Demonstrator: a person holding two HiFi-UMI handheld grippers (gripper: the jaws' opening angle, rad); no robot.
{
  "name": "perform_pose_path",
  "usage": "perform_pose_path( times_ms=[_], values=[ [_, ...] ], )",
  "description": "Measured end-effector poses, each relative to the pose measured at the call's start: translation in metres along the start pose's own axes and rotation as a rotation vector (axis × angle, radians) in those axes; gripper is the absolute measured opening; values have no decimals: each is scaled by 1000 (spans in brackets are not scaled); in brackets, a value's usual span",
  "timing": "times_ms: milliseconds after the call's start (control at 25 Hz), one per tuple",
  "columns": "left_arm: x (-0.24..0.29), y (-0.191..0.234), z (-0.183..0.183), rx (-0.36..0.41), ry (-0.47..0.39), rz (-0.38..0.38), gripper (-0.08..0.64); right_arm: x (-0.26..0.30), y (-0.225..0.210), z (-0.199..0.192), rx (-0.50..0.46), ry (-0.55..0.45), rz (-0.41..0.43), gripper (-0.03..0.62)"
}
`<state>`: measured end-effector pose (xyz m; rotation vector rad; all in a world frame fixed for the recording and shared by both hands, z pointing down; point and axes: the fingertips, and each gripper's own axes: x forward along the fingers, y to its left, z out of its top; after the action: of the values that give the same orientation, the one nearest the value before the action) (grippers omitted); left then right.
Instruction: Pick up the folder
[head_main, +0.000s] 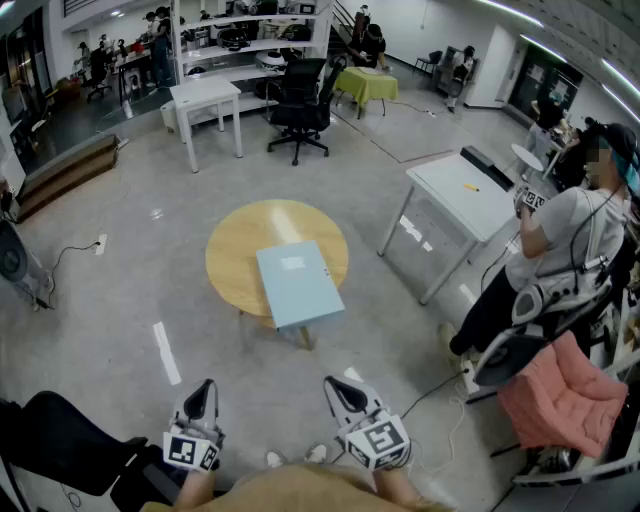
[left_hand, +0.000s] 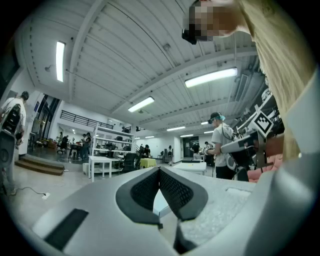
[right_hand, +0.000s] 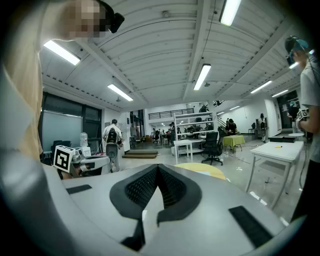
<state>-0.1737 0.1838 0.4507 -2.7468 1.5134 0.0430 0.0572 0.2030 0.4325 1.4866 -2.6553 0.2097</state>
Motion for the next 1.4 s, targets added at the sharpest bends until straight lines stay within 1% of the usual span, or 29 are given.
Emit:
perform_pose_path(
  times_ms=[80, 160, 320, 400, 480, 600, 720, 800, 920, 1040, 1120, 1160, 1200, 1240, 1320, 1400],
  values=[
    [14, -26, 10, 41, -13, -32, 3, -10, -14, 3, 18, -10, 3, 0],
    [25, -46, 16, 67, -18, -43, 3, -18, -27, 6, 25, -29, 13, -2],
    [33, -62, 19, 78, -8, -2, 3, -29, -47, 3, 8, -56, 25, -1],
    [32, -65, 14, 88, 2, 10, 3, -27, -58, -1, 3, -54, 8, -1],
    [31, -63, 13, 89, 8, 19, 3, -23, -61, 3, 3, -57, 2, -1],
    [31, -51, 18, 82, 6, 23, 3, -15, -55, 16, -9, -64, 9, -2],
    [29, -40, 26, 97, -14, 22, 3, -8, -48, 18, -7, -63, 4, -2],
    [27, -36, 26, 100, -15, 27, 3, -6, -47, 16, 15, -60, -6, 0],
    [26, -39, 24, 97, -10, 37, 3, -5, -56, 4, 83, -45, -12, 0],
    [32, -47, 20, 94, -10, 44, 3, -8, -71, -13, 112, 8, -23, 2],
    [38, -58, 15, 79, -6, 46, 3, -14, -82, -25, 161, 53, -20, 3],
    [41, -65, 14, 75, -5, 45, 3, -17, -86, -31, 189, 72, -8, 21],
    [45, -72, 13, 74, -6, 44, 3, -20, -89, -36, 209, 87, 11, 96],
    [48, -79, 13, 75, -7, 42, 3, -23, -90, -40, 220, 99, 30, 134],
    [54, -94, 12, 80, -9, 36, 3, -28, -93, -45, 221, 112, 55, 132],
    [59, -105, 7, 86, -4, 30, 3, -30, -100, -51, 218, 112, 58, 107]
  ],
)
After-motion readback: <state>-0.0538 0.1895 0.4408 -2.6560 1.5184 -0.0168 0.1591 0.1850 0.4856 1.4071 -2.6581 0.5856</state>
